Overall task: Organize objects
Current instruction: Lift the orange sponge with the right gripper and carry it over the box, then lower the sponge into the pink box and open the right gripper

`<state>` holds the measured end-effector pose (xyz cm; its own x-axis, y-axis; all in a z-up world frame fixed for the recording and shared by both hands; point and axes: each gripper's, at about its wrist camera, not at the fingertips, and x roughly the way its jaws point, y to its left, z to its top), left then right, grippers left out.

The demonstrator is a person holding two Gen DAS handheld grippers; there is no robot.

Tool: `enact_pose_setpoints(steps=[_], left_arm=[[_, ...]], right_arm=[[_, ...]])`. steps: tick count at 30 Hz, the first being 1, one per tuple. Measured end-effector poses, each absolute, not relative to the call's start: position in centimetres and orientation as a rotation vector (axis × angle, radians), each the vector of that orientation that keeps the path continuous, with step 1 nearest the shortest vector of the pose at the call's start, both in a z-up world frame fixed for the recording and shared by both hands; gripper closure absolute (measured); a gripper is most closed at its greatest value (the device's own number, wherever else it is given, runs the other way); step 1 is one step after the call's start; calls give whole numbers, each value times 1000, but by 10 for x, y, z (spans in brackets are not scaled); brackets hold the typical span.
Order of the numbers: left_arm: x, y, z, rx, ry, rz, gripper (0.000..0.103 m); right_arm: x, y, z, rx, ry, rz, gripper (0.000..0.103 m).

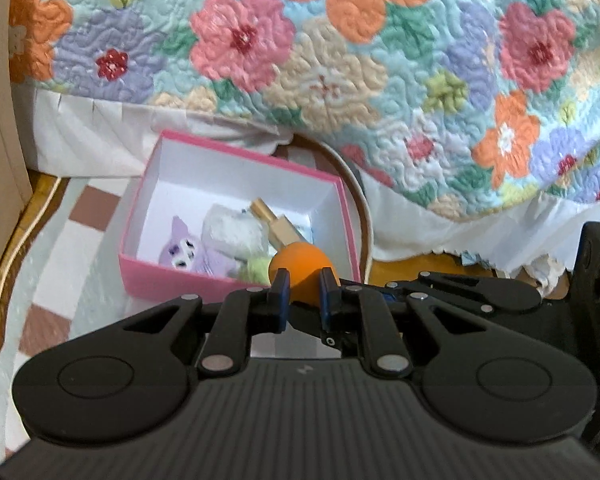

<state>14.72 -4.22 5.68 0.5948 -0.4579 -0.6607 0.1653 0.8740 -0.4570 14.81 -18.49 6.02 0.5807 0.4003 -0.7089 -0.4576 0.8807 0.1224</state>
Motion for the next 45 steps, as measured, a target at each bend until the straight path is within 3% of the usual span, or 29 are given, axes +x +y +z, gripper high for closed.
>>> enact_pose_setpoints(steps=[6, 14, 23, 29, 37, 39, 45], left_arm=[[189, -36, 45, -361, 893, -315, 90], [249, -39, -12, -348, 961, -253, 90], [278, -49, -69, -328, 1052, -209, 90], [285, -51, -83, -307, 1061, -181, 89], [282, -40, -74, -282, 1026, -118, 69], [276, -37, -67, -278, 1011, -128, 60], [249, -33, -45, -217, 985, -115, 51]], right_arm=[[188, -166, 54, -103, 839, 525, 71], [256, -166, 1, -95, 934, 554, 71], [296, -179, -63, 18, 1066, 573, 71], [305, -164, -79, -74, 1106, 562, 71], [301, -173, -73, -70, 1076, 523, 66], [293, -176, -65, -55, 1043, 517, 64], [264, -188, -46, 9, 960, 471, 56]])
